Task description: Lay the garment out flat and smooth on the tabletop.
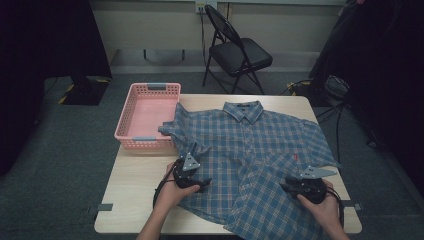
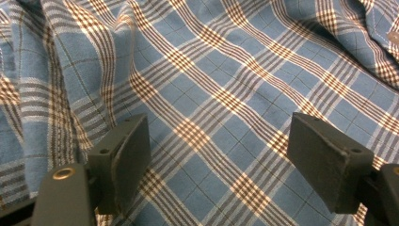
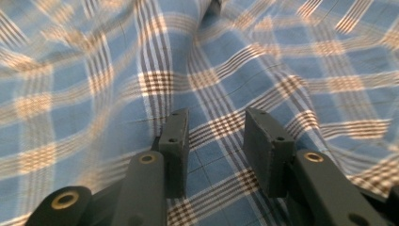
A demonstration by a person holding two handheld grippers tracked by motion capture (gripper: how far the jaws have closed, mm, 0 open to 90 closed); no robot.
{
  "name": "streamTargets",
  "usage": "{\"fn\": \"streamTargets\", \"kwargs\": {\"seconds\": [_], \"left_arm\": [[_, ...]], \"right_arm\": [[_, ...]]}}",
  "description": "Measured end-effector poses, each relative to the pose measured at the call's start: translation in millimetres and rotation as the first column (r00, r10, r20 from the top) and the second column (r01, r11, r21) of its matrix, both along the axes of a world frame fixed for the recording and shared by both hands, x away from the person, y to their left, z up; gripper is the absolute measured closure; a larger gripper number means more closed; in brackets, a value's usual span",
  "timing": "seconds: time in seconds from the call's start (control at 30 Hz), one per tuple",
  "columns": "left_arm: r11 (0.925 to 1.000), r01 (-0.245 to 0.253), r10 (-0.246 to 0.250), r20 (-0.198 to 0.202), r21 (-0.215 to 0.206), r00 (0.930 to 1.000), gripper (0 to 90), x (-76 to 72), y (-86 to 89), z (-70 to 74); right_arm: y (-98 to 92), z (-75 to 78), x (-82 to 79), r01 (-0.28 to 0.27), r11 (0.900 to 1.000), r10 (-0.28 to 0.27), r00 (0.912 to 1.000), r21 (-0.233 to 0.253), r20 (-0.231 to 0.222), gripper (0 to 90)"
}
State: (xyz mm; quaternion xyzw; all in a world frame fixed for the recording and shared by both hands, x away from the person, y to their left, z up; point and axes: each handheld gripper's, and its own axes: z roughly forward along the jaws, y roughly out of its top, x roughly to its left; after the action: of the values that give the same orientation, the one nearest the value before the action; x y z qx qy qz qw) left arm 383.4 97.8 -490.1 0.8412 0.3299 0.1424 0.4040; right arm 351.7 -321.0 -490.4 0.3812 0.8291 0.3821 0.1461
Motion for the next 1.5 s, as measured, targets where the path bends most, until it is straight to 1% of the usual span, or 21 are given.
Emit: {"fn": "streamTargets", "kwargs": {"seconds": [0.1, 0.17, 0.23, 0.3, 0.43, 0.63, 0.73, 0.77, 0.8, 0.83, 0.87, 0.93, 1.0, 1.03, 1.1, 1.17, 1.2, 1.27, 1.33, 1.43, 1.5], "left_arm": [[1.0000, -0.002, 0.002, 0.001, 0.000, 1.0000, 21.5, -0.2, 0.3, 0.1], [1.0000, -0.002, 0.002, 0.002, 0.001, 1.0000, 21.5, 0.1, 0.9, 0.3], [1.0000, -0.004, 0.004, 0.001, -0.001, 1.0000, 21.5, 0.0, 1.1, 0.3], [1.0000, -0.004, 0.004, 0.001, 0.000, 1.0000, 21.5, 0.0, 1.1, 0.3], [1.0000, -0.004, 0.004, -0.002, -0.004, 1.0000, 21.5, -0.4, 1.3, 0.5], [0.9998, -0.016, 0.016, -0.002, -0.012, 0.9999, 21.5, -0.9, 4.9, 2.2], [0.9999, -0.013, 0.013, 0.001, -0.009, 0.9999, 21.5, -0.8, 4.6, 2.6], [0.9998, -0.013, 0.013, -0.001, -0.013, 0.9999, 21.5, -1.0, 3.6, 2.6], [0.9999, -0.011, 0.011, 0.000, -0.011, 0.9999, 21.5, -0.9, 3.2, 2.6], [0.9999, -0.011, 0.011, -0.001, -0.008, 0.9999, 21.5, -0.8, 2.7, 2.5], [0.9999, -0.010, 0.010, -0.002, -0.008, 0.9999, 21.5, -0.6, 2.2, 2.0], [0.9999, -0.008, 0.008, -0.004, -0.009, 1.0000, 21.5, -0.5, 1.5, 1.2], [0.9999, -0.009, 0.009, -0.007, -0.009, 0.9999, 21.5, -0.3, 1.8, 0.4], [0.9999, -0.008, 0.008, -0.006, -0.008, 0.9999, 21.5, -0.1, 2.4, 0.2], [0.9999, -0.011, 0.011, -0.008, -0.008, 0.9999, 21.5, -0.2, 3.5, 0.3], [0.9999, -0.014, 0.014, -0.006, -0.010, 0.9999, 21.5, 0.2, 4.5, 0.7], [0.9998, -0.014, 0.014, -0.005, -0.011, 0.9999, 21.5, 0.3, 4.8, 1.2], [0.9998, -0.015, 0.015, -0.003, -0.016, 0.9999, 21.5, -0.1, 5.7, 3.1], [0.9995, -0.020, 0.020, 0.003, -0.023, 0.9998, 21.5, -0.5, 7.3, 5.1], [0.9991, -0.026, 0.026, 0.003, -0.033, 0.9996, 21.5, -0.9, 9.3, 6.5], [0.9991, -0.029, 0.029, 0.003, -0.031, 0.9996, 21.5, -0.4, 10.7, 6.2]], "right_arm": [[4.3, 0.2, -1.3, 0.001, 0.999, 0.000, 0.9998, -0.034, 0.022, 64.5], [5.8, 0.7, -4.5, -0.005, 0.997, 0.008, 0.9991, -0.073, 0.043, 75.8], [4.9, 2.3, -8.8, -0.028, 0.998, 0.030, 0.9989, -0.064, 0.037, 89.2], [5.0, 1.8, -11.5, -0.049, 0.996, 0.051, 0.9982, -0.074, 0.029, 90.0], [1.2, 2.8, -16.3, -0.082, 0.997, 0.082, 0.9960, -0.005, -0.036, 90.0], [-4.0, 1.6, -35.2, -0.135, 0.990, 0.137, 0.9860, 0.032, -0.095, 90.0], [-6.2, 1.9, -43.9, -0.149, 0.988, 0.151, 0.9840, 0.035, -0.094, 90.0], [-6.6, 2.5, -46.4, -0.144, 0.989, 0.145, 0.9878, 0.026, -0.057, 90.0], [-7.8, 4.0, -47.2, -0.118, 0.991, 0.119, 0.9929, 0.055, -0.008, 73.2], [-8.3, 5.5, -44.7, -0.071, 0.994, 0.071, 0.9975, 0.085, 0.000, 61.2], [-7.9, 6.8, -41.5, -0.058, 0.993, 0.057, 0.9983, 0.103, 0.009, 56.4], [-3.3, 7.3, -35.5, -0.054, 0.994, 0.053, 0.9985, 0.097, 0.011, 52.4], [5.3, 3.6, -28.3, -0.052, 0.998, 0.052, 0.9986, 0.033, 0.009, 52.3], [9.0, 0.6, -25.0, -0.054, 0.998, 0.054, 0.9985, 0.014, 0.005, 53.2], [15.0, -2.4, -23.1, -0.064, 0.998, 0.064, 0.9977, -0.028, 0.020, 62.4], [16.4, -0.8, -22.9, -0.078, 0.997, 0.078, 0.9969, -0.027, 0.003, 81.7], [17.7, -0.9, -23.9, -0.091, 0.996, 0.091, 0.9959, -0.021, -0.003, 86.8], [19.9, 0.4, -26.2, -0.103, 0.994, 0.103, 0.9947, -0.032, -0.009, 88.6], [19.4, 1.2, -27.0, -0.108, 0.994, 0.107, 0.9936, -0.017, -0.036, 89.1], [18.9, 1.6, -32.5, -0.141, 0.989, 0.143, 0.9863, 0.035, -0.082, 89.3], [21.1, 4.5, -43.2, -0.184, 0.980, 0.192, 0.9752, 0.079, -0.110, 89.3]]}}
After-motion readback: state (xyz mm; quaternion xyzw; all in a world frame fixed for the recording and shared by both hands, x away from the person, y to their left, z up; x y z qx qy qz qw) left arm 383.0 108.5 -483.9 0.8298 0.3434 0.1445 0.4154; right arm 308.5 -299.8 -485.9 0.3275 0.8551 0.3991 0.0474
